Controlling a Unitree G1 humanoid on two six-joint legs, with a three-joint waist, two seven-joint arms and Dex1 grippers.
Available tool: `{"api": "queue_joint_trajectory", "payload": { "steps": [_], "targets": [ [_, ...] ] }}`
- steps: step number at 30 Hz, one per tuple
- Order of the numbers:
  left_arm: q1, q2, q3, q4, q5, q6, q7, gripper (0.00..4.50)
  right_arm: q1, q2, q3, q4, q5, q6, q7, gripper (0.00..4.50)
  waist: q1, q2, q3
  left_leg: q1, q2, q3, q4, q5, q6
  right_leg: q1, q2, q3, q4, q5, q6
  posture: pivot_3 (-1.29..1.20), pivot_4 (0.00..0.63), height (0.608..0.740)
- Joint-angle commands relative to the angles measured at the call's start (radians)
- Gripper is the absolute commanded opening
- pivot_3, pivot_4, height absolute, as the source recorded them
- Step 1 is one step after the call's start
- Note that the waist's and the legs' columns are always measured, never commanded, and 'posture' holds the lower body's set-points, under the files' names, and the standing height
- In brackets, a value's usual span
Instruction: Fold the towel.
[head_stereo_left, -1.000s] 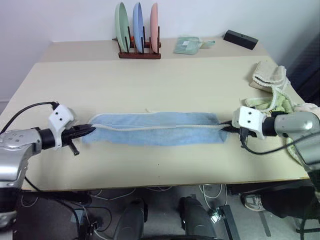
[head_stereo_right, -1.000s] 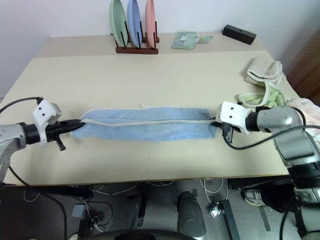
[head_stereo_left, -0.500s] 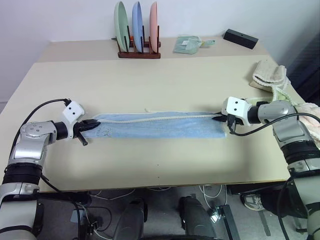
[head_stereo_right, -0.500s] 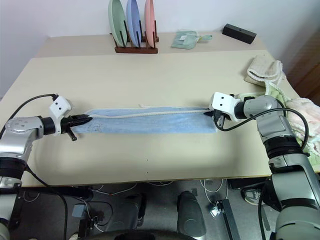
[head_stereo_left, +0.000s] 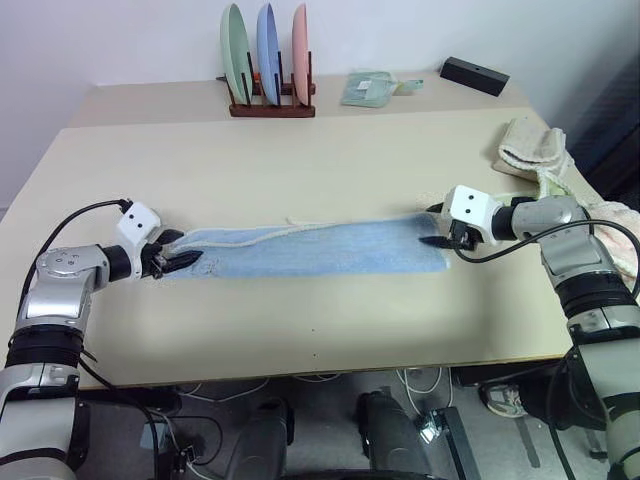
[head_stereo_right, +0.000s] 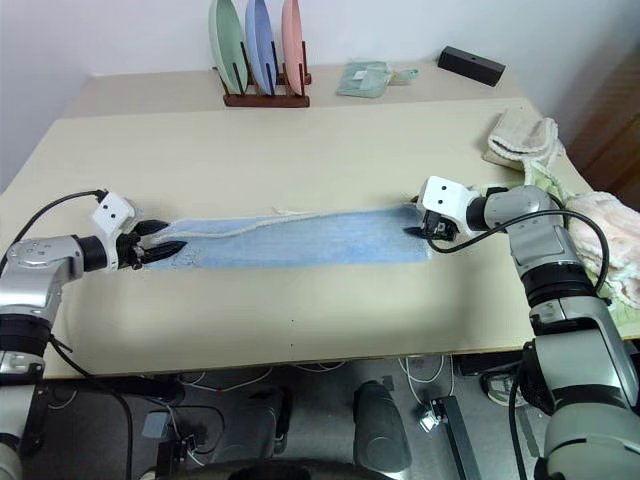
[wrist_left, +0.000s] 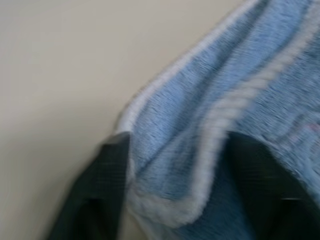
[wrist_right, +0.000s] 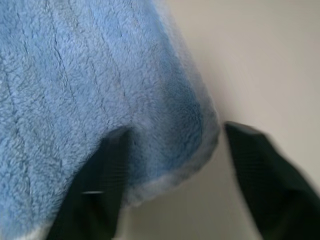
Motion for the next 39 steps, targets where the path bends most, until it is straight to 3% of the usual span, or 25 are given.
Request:
{"api": "queue_joint_trajectory", "payload": {
  "steps": [1,8,11,14,15,17,20,23,27,32,39],
  "targets": [
    [-0.03,-0.015,0.077,-0.009,-0.041,0.012,0.059,3.85,-0.018,-0.028,-0.052,-0.03,0.0,-0.021,-0.05,3.36,0.0,0.0,0.0,0.0,0.0,0.0,0.0,0.0,0.0,0.0,0.0,0.0,0.0,0.0,0.0,0.0,0.15,0.74],
    [-0.084,-0.079,0.183,0.06,-0.042,0.036,0.331,3.85,0.035,-0.049,-0.106,-0.103,-0.022,0.004,-0.194,3.36,0.001,0.0,0.0,0.0,0.0,0.0,0.0,0.0,0.0,0.0,0.0,0.0,0.0,0.0,0.0,0.0,0.15,0.74],
    [-0.062,-0.117,0.231,0.027,-0.092,0.069,0.374,3.85,0.131,-0.071,-0.16,-0.243,0.015,0.058,-0.212,3.36,0.003,0.0,0.0,0.0,0.0,-0.001,0.0,0.0,0.0,0.0,0.0,0.0,0.0,0.0,0.001,0.0,0.15,0.74],
    [-0.007,-0.128,0.257,-0.068,-0.135,0.081,0.341,3.85,0.259,-0.091,-0.262,-0.46,0.144,0.249,-0.169,3.36,0.004,0.0,0.0,-0.001,0.0,-0.001,0.0,0.0,0.0,0.0,0.0,0.0,0.0,0.0,0.001,0.0,0.15,0.74],
    [0.009,-0.128,0.263,-0.102,-0.145,0.081,0.334,3.93,0.307,-0.094,-0.307,-0.546,0.214,0.347,-0.153,3.93,0.004,0.0,0.0,-0.001,0.0,-0.001,0.0,0.0,0.0,0.0,0.0,0.0,0.0,0.0,0.001,0.0,0.15,0.74],
    [0.049,-0.129,0.267,-0.202,-0.179,0.095,0.303,3.93,0.424,-0.091,-0.408,-0.735,0.38,0.55,-0.131,4.48,0.006,0.0,0.0,-0.001,0.0,-0.001,0.001,0.0,0.0,0.0,0.0,0.0,0.0,0.0,0.001,0.0,0.15,0.74],
    [0.118,-0.131,0.216,-0.384,-0.208,0.123,0.238,3.93,0.578,-0.056,-0.524,-0.962,0.582,0.786,-0.162,4.48,0.012,0.0,0.0,0.0,0.0,-0.002,0.001,0.0,0.0,0.001,0.0,0.0,0.0,0.001,0.001,0.0,0.15,0.74],
    [0.183,-0.139,0.13,-0.568,-0.22,0.152,0.177,3.93,0.698,0.032,-0.621,-1.138,0.803,0.993,-0.267,4.48,0.021,-0.001,-0.002,0.001,0.0,-0.002,0.001,0.0,0.0,0.003,0.0,0.0,-0.001,0.0,0.0,0.0,0.15,0.74],
    [0.221,-0.191,-0.005,-0.768,-0.256,0.209,0.136,3.93,0.783,0.197,-0.65,-1.241,0.955,1.196,-0.533,4.48,0.032,-0.002,-0.002,0.0,0.0,-0.001,0.001,0.0,0.0,0.003,0.0,0.001,-0.002,0.0,0.0,0.0,0.15,0.74],
    [0.237,-0.24,-0.111,-0.857,-0.256,0.221,0.119,3.93,0.769,0.373,-0.686,-1.249,1.034,1.319,-0.844,4.48,0.031,-0.002,-0.003,0.0,0.0,0.0,0.001,0.0,0.0,0.002,0.0,0.001,-0.002,0.0,0.0,0.0,0.15,0.74],
    [0.261,-0.279,-0.177,-0.89,-0.24,0.223,0.125,3.93,0.733,0.519,-0.736,-1.205,1.13,1.376,-1.112,4.48,0.029,-0.001,-0.003,0.0,0.0,-0.001,0.0,0.0,0.0,0.002,0.0,0.001,-0.002,0.0,0.0,0.0,0.15,0.74]
  ]
}}
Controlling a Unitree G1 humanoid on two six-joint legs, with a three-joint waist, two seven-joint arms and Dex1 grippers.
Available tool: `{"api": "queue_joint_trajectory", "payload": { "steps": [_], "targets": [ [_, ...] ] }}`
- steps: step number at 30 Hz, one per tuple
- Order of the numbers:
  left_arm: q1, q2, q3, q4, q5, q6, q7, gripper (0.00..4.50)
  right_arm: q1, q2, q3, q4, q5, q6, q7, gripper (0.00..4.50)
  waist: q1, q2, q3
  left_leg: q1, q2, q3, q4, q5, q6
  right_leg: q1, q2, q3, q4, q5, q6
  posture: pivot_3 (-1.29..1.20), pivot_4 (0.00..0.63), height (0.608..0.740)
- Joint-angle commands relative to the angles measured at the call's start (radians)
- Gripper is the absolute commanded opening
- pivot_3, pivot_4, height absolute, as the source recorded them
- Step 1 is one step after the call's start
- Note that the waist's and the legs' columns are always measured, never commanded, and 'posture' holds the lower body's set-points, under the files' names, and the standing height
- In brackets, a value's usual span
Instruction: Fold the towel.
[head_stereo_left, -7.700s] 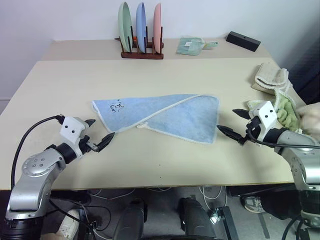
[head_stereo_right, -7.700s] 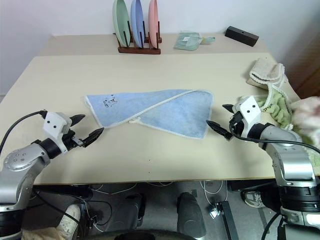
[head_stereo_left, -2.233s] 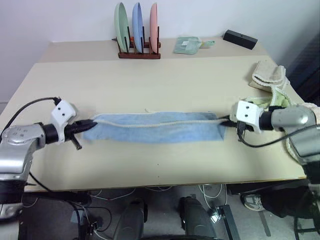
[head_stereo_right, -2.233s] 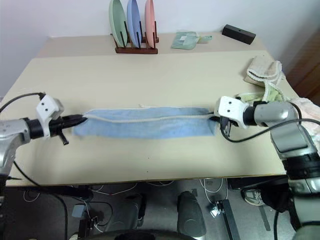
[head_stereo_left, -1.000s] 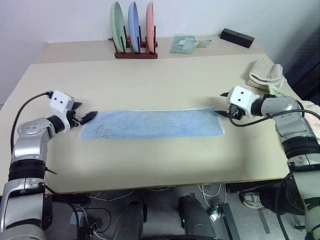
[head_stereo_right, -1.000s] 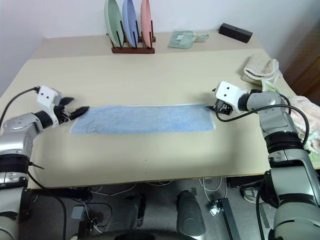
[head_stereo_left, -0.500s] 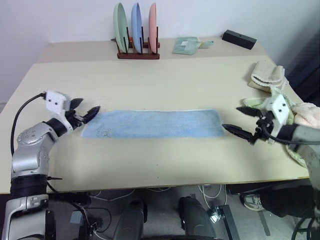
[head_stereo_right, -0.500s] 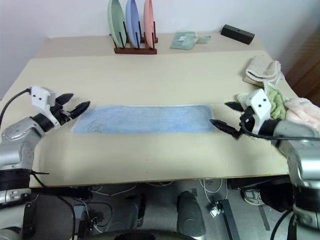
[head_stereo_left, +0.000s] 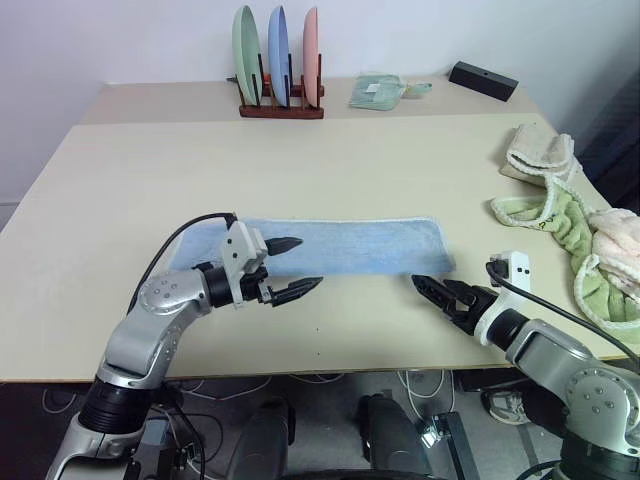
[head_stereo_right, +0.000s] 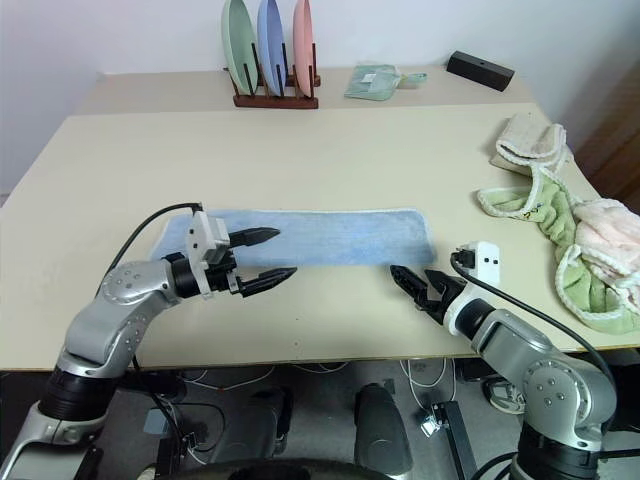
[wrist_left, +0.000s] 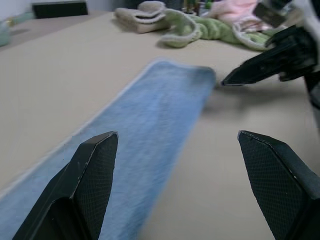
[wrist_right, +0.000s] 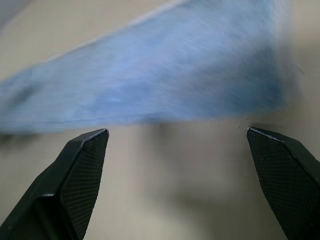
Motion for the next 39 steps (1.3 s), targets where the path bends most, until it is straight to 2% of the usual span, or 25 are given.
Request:
{"api": "queue_joint_trajectory", "payload": {
  "steps": [1,5,9,10,12,19,23,27,29,34,39],
  "targets": [
    [0.006,-0.009,-0.007,-0.04,-0.005,0.004,0.008,3.93,-0.044,0.059,-0.048,0.013,0.088,0.01,-0.126,4.48,-0.002,0.0,0.0,0.0,0.0,0.0,0.0,0.0,0.0,0.0,0.0,0.0,0.0,0.0,0.0,0.0,0.15,0.74],
    [0.011,-0.016,-0.014,-0.041,-0.001,0.004,0.014,3.93,-0.14,0.133,-0.091,0.116,0.132,-0.019,-0.279,4.48,-0.004,0.0,0.0,0.0,0.0,0.0,0.0,0.0,0.0,0.0,0.0,0.0,0.0,0.0,0.0,0.0,0.15,0.74],
    [0.014,-0.017,-0.016,-0.042,0.007,0.001,0.024,3.93,-0.219,0.152,-0.103,0.196,0.178,-0.053,-0.353,4.48,-0.003,0.0,0.0,0.0,0.0,0.0,0.0,0.0,0.0,0.0,0.0,0.0,0.0,0.0,0.0,0.0,0.15,0.74],
    [0.015,-0.017,-0.015,-0.042,0.007,0.0,0.027,3.93,-0.234,0.154,-0.103,0.216,0.179,-0.066,-0.369,4.24,-0.003,0.0,0.0,0.0,0.0,0.0,0.0,0.0,0.0,0.0,0.0,0.0,0.0,0.0,0.0,0.0,0.15,0.74],
    [0.019,-0.017,-0.015,-0.043,0.01,-0.003,0.032,3.93,-0.252,0.15,-0.092,0.243,0.17,-0.085,-0.387,3.69,-0.003,0.0,0.0,0.0,0.0,0.0,0.0,0.0,0.0,0.0,0.0,0.0,0.0,0.0,0.0,0.0,0.15,0.74],
    [0.04,-0.017,-0.012,-0.049,0.019,-0.013,0.045,3.93,-0.256,0.111,-0.081,0.254,0.158,-0.135,-0.41,0.06,-0.004,0.001,0.0,0.0,0.0,0.0,-0.001,0.0,0.0,0.0,0.0,0.0,0.0,0.0,0.0,0.0,0.15,0.74],
    [0.035,-0.028,-0.02,-0.034,0.029,-0.023,0.048,3.93,-0.26,0.026,-0.095,0.257,0.148,-0.15,-0.385,0.06,-0.001,0.001,0.0,0.0,0.0,0.0,0.0,0.0,0.0,0.0,0.0,0.0,-0.001,0.0,0.0,0.0,0.15,0.74],
    [0.005,-0.051,-0.025,0.006,0.038,-0.036,0.049,3.93,-0.266,-0.209,-0.082,0.29,0.045,-0.167,-0.242,0.06,0.003,0.004,0.001,-0.001,-0.001,0.001,0.0,0.0,0.0,0.0,-0.001,0.0,-0.002,-0.002,-0.003,0.0,0.15,0.74],
    [-0.011,-0.064,-0.034,0.028,0.048,-0.047,0.047,3.93,-0.259,-0.322,-0.015,0.294,-0.026,-0.186,-0.135,0.06,0.001,0.004,0.001,-0.001,-0.001,0.0,0.0,0.0,0.001,0.0,0.0,-0.001,-0.003,-0.002,-0.003,0.0,0.15,0.74],
    [-0.041,-0.09,-0.043,0.066,0.062,-0.067,0.047,3.93,-0.24,-0.504,0.178,0.256,-0.228,-0.282,0.067,0.06,-0.008,0.004,0.001,0.0,0.0,0.001,-0.001,-0.001,0.001,0.0,0.0,0.0,-0.003,-0.002,-0.003,0.0,0.15,0.74],
    [-0.038,-0.099,-0.039,0.072,0.07,-0.076,0.05,3.93,-0.238,-0.584,0.393,0.113,-0.385,-0.393,0.243,0.06,-0.003,0.004,0.001,-0.002,0.0,0.001,0.0,-0.001,0.002,0.0,0.0,-0.001,-0.004,0.0,0.001,0.0,0.15,0.74]
  ]
}}
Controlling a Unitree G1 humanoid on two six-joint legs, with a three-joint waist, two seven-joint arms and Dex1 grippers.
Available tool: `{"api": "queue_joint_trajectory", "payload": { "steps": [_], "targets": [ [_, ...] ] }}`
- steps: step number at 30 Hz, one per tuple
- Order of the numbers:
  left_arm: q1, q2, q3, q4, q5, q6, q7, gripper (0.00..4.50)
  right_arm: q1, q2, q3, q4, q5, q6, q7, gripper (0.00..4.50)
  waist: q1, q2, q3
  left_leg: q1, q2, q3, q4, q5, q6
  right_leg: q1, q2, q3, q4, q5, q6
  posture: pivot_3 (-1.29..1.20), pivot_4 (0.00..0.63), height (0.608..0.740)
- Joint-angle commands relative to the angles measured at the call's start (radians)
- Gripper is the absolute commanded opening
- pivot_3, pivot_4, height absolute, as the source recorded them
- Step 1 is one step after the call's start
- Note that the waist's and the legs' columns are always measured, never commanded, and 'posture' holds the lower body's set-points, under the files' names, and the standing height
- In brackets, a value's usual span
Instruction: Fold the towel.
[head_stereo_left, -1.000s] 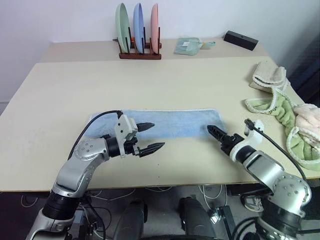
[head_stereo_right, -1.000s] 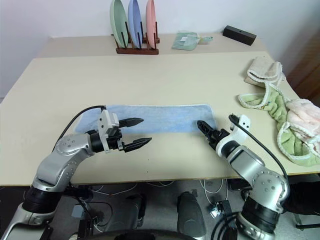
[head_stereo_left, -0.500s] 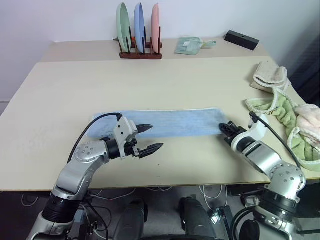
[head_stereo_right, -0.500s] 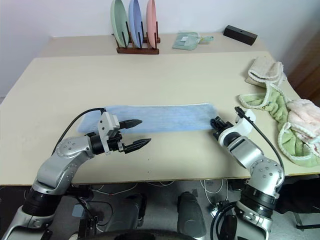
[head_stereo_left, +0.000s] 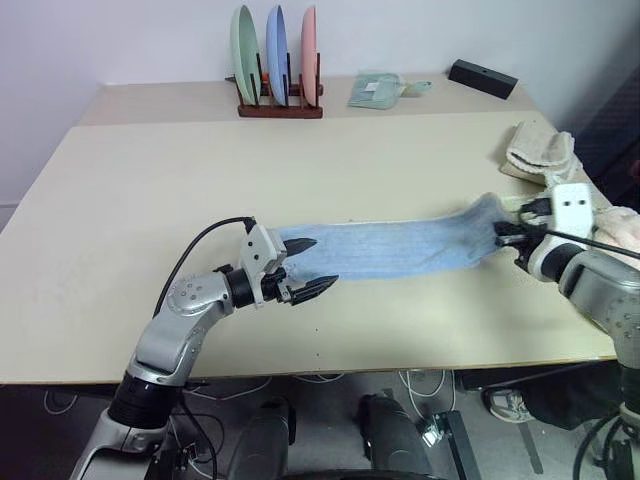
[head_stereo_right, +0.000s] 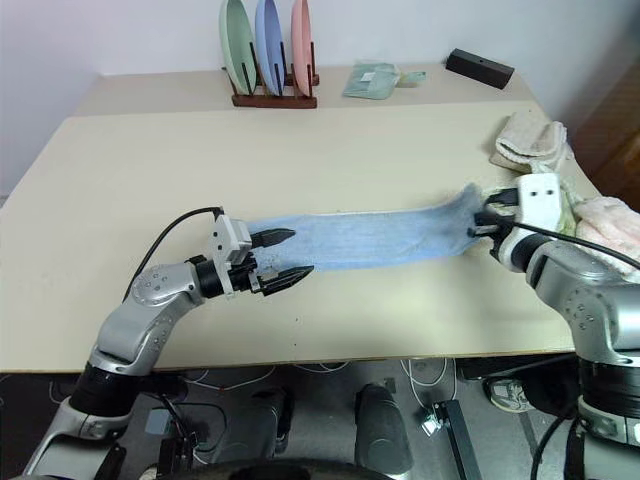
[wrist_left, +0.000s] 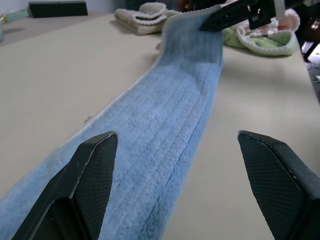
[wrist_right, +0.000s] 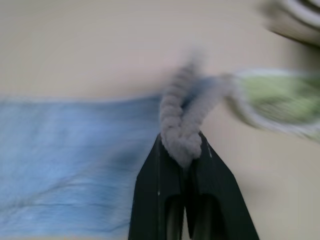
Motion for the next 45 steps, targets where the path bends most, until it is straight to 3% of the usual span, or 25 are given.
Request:
{"api": "queue_joint_trajectory", "payload": {
  "steps": [1,8,20,23,28,33,36,41,45],
  "targets": [
    [0.001,-0.005,0.008,-0.012,0.005,-0.027,0.005,3.93,-0.018,-0.032,0.123,-0.147,-0.089,-0.084,0.12,0.06,0.001,0.0,0.0,0.0,0.0,0.0,0.0,0.0,0.0,0.0,0.0,0.0,0.0,0.0,0.0,0.0,0.15,0.74],
    [0.011,-0.013,0.009,-0.02,0.011,-0.024,0.021,3.93,-0.059,0.016,0.35,-0.195,-0.263,-0.133,0.196,0.06,0.006,0.0,0.0,-0.001,0.0,-0.001,0.0,0.0,0.0,0.001,0.0,0.0,-0.004,0.0,-0.001,0.0,0.15,0.74],
    [0.017,-0.024,0.001,-0.023,0.02,-0.023,0.031,3.93,-0.092,0.165,0.402,-0.144,-0.367,-0.123,0.233,0.06,0.005,0.0,0.0,-0.002,0.0,-0.001,-0.001,0.0,0.0,0.001,0.0,-0.001,-0.006,0.001,-0.001,0.0,0.15,0.74],
    [0.017,-0.027,-0.002,-0.024,0.023,-0.023,0.031,3.93,-0.094,0.186,0.397,-0.146,-0.37,-0.109,0.251,0.89,0.005,0.0,0.0,-0.001,0.0,-0.001,-0.001,0.0,0.0,0.001,0.0,-0.001,-0.006,0.001,-0.001,0.0,0.15,0.74],
    [0.025,-0.02,0.003,-0.025,0.024,-0.022,0.031,3.93,-0.05,0.145,0.327,-0.221,-0.333,-0.156,0.346,3.37,0.007,0.0,0.0,-0.002,0.0,-0.001,0.0,0.0,0.0,0.001,0.0,-0.001,-0.006,0.001,-0.001,0.0,0.15,0.74],
    [0.032,-0.012,0.03,-0.02,0.025,-0.034,0.043,3.93,-0.027,0.133,0.112,-0.242,-0.19,-0.176,0.431,3.37,0.006,-0.001,0.0,-0.002,0.0,-0.001,0.0,0.0,0.0,0.002,0.0,-0.001,-0.006,0.001,-0.001,0.0,0.15,0.74],
    [0.02,-0.026,0.057,-0.003,0.016,-0.037,0.071,3.93,-0.079,0.152,0.057,-0.153,-0.196,-0.172,0.393,2.56,0.002,-0.001,0.0,-0.001,0.0,-0.001,0.0,0.0,0.0,0.002,0.0,-0.001,-0.006,0.001,-0.001,0.0,0.15,0.74],
    [0.008,-0.04,0.06,0.011,0.018,-0.043,0.088,3.93,-0.136,0.212,0.13,0.026,-0.305,-0.268,0.351,0.03,0.004,-0.001,0.0,-0.001,0.0,-0.001,-0.001,0.0,0.0,0.002,0.0,-0.001,-0.006,0.001,-0.001,0.0,0.15,0.74],
    [0.017,-0.045,0.051,0.008,0.029,-0.047,0.095,3.93,-0.141,0.305,0.193,0.193,-0.361,-0.375,0.364,0.03,0.003,-0.001,0.0,-0.001,0.0,-0.001,-0.001,0.0,0.0,0.002,0.0,-0.001,-0.006,0.001,-0.001,0.0,0.15,0.74]
  ]
}}
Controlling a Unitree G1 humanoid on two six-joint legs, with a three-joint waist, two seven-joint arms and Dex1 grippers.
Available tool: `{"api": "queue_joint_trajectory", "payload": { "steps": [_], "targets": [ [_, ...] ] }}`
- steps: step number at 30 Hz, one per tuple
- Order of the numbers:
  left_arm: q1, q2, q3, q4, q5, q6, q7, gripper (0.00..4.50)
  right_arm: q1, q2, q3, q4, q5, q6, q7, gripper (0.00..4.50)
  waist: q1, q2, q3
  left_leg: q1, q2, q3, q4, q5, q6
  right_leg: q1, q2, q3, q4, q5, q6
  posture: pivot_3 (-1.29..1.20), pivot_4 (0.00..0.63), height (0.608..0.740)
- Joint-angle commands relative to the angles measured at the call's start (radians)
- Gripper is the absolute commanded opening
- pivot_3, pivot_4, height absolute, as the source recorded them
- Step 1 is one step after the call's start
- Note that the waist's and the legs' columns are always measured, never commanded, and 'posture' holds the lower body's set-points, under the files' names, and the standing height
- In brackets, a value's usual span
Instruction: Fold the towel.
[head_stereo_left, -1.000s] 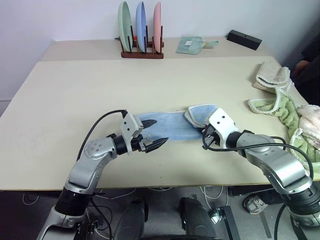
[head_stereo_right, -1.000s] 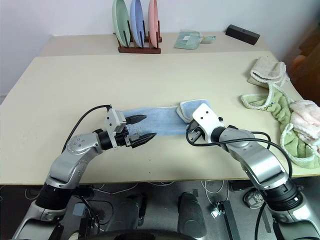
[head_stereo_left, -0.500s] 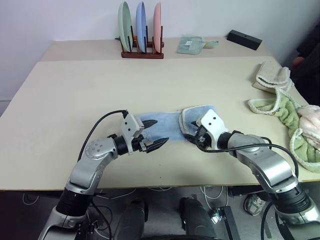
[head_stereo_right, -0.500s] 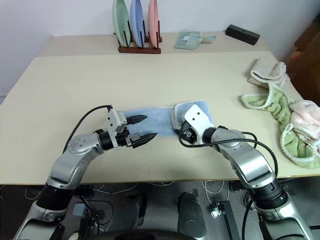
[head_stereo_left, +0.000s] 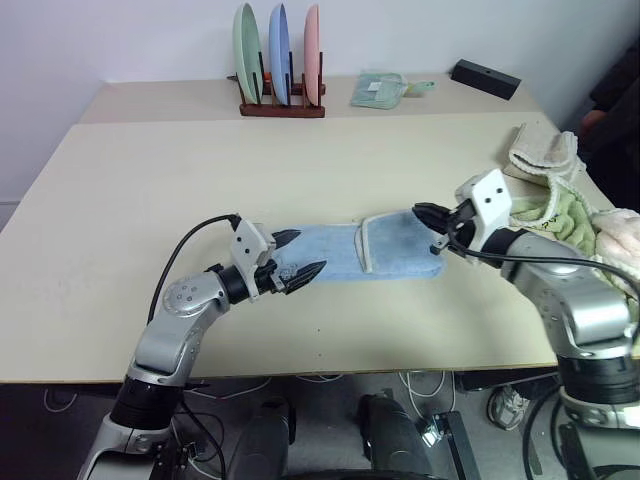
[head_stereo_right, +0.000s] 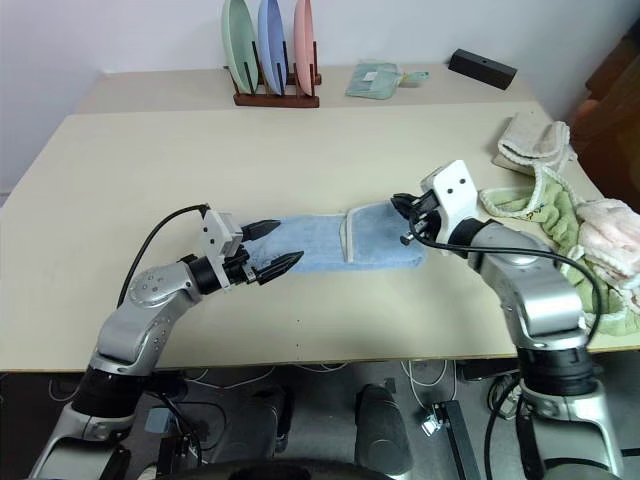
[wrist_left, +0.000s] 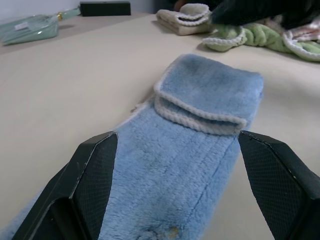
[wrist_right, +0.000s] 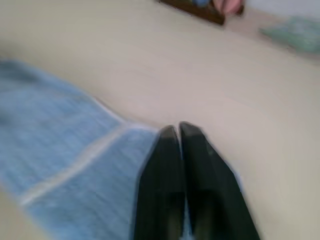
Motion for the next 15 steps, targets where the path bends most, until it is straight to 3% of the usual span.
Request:
{"api": "queue_joint_trajectory", "payload": {
  "steps": [1,7,14,15],
  "targets": [
    [0.0,-0.001,0.005,-0.023,0.008,-0.022,0.008,3.93,-0.005,0.036,0.048,0.089,-0.049,-0.104,0.025,0.03,0.0,0.0,0.0,0.0,0.0,0.0,0.0,0.0,0.0,0.0,0.0,0.0,0.0,0.0,0.0,0.0,0.15,0.74],
    [0.05,0.007,0.007,-0.073,0.01,0.0,0.035,3.93,0.026,0.071,0.137,0.215,-0.144,-0.204,0.046,0.03,-0.001,0.0,0.0,0.0,0.0,0.0,0.0,0.0,0.0,0.0,0.0,0.0,0.0,0.0,0.0,0.0,0.15,0.74],
    [0.142,0.021,0.04,-0.177,-0.017,0.068,0.089,3.93,0.005,0.068,0.079,0.17,-0.137,-0.229,0.047,0.03,-0.001,0.0,0.0,0.001,0.0,0.0,0.0,0.0,0.0,0.0,0.0,0.0,0.0,0.0,0.0,0.0,0.15,0.74],
    [0.162,0.018,0.054,-0.201,-0.035,0.093,0.106,3.93,-0.002,0.064,0.063,0.147,-0.123,-0.222,0.052,0.27,-0.001,0.0,0.0,0.001,0.0,0.0,0.0,0.0,0.0,0.0,0.0,0.0,0.0,0.0,0.0,0.0,0.15,0.74]
  ]
}}
